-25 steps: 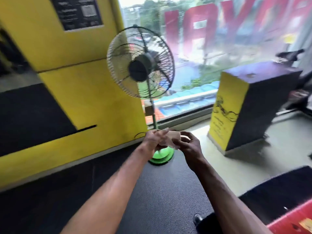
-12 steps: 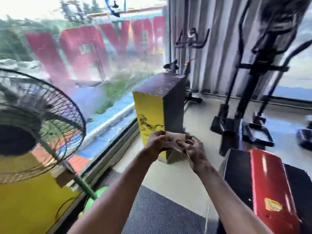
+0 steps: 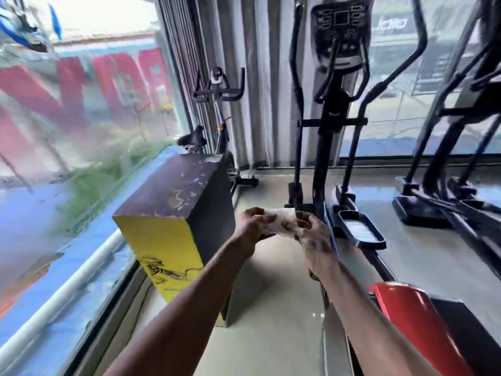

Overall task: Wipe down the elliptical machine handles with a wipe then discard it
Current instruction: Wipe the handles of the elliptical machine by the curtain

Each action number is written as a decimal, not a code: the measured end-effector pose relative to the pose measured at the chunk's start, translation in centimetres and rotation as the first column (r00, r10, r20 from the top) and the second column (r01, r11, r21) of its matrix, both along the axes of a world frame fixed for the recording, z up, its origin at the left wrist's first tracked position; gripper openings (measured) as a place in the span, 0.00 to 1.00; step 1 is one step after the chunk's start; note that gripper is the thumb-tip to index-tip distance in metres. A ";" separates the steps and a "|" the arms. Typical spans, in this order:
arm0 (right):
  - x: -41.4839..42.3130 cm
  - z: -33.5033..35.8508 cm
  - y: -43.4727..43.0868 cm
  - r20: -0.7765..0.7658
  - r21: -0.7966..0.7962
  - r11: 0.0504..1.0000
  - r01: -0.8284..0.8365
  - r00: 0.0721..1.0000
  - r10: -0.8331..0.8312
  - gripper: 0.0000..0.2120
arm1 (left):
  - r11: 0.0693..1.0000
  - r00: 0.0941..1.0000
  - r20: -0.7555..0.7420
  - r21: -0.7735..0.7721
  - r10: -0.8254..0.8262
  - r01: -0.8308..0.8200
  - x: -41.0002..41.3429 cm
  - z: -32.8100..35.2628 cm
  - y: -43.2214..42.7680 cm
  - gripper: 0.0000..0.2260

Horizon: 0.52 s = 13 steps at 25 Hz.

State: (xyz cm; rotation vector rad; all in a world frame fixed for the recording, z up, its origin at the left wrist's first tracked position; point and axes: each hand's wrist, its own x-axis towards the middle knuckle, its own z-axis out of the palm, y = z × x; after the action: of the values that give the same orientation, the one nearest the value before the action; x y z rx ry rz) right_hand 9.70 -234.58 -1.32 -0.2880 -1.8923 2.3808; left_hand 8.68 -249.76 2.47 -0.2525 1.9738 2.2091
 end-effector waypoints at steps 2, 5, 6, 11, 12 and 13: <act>-5.1 1.1 1.2 0.014 0.009 0.998 0.061 0.998 -0.062 0.18 | 1.000 1.000 -0.011 -0.027 -0.013 0.012 -5.9 1.0 1.1 0.05; -11.8 2.9 2.6 0.024 0.085 0.971 0.222 0.974 -0.224 0.18 | 0.998 0.999 -0.021 -0.058 -0.030 0.028 -14.8 1.6 3.1 0.05; -14.2 3.1 3.2 0.010 0.167 0.942 0.290 0.955 -0.296 0.18 | 0.997 0.999 -0.036 -0.071 -0.032 0.029 -17.6 1.8 3.9 0.05; -27.1 3.2 5.4 -0.058 0.294 0.872 0.391 0.918 -0.392 0.15 | 0.992 0.987 -0.149 -0.114 -0.064 0.047 -31.7 2.0 7.8 0.11; -30.2 3.4 5.8 -0.087 0.280 0.871 0.403 0.914 -0.395 0.13 | 0.990 0.983 -0.168 -0.126 -0.079 0.058 -34.9 2.3 8.6 0.12; -33.4 3.7 6.1 -0.114 0.265 0.868 0.420 0.908 -0.404 0.12 | 0.988 0.975 -0.194 -0.133 -0.105 0.080 -38.3 2.5 9.3 0.12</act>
State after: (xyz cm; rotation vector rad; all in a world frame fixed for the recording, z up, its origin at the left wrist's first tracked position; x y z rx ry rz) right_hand -23.73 -228.43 2.42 -0.5356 -1.8846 1.8002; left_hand -29.63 -240.47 5.02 0.0490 2.1816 2.1303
